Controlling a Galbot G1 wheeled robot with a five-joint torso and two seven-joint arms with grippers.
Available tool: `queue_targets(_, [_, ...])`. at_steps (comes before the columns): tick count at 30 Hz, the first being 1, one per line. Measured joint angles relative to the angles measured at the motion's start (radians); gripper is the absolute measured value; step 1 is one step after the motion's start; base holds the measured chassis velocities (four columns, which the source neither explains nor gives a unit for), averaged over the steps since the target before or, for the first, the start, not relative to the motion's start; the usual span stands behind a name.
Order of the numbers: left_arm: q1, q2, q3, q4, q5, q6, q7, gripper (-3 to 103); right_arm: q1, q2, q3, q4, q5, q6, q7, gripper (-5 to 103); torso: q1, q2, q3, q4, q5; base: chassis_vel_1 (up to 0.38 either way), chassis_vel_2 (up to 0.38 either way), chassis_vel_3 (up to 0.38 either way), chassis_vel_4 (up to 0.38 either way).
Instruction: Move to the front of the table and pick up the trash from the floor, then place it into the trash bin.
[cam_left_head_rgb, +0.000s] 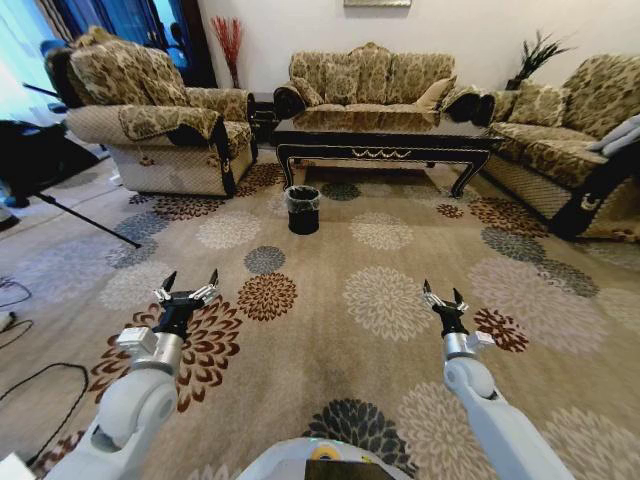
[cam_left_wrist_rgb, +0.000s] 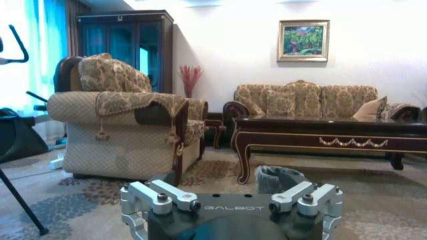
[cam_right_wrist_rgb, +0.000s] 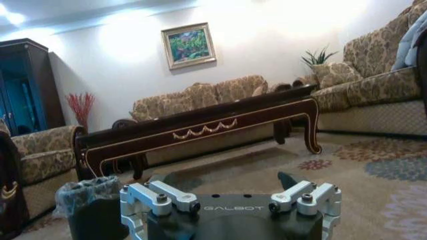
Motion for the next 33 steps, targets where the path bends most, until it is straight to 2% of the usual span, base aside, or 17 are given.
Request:
queue_targets(19, [0.049, -0.006, -0.029, -0.049, 0.003, 0.005, 0.002, 100, -0.017, 0.013, -0.004, 0.019, -0.013, 0.002, -0.009, 100, 0.010, 0.082, 0.072, 0.0001, 0.0000, 0.000, 0.000, 0.000, 0.000])
queue_targets(33, [0.057, -0.016, -0.031, -0.055, 0.013, 0.005, 0.002, 100, -0.009, -0.005, -0.007, 0.004, -0.007, 0.025, -0.031, 100, 0.020, 0.125, 0.105, 0.0000, 0.0001, 0.030, -0.026, -0.026, 0.028])
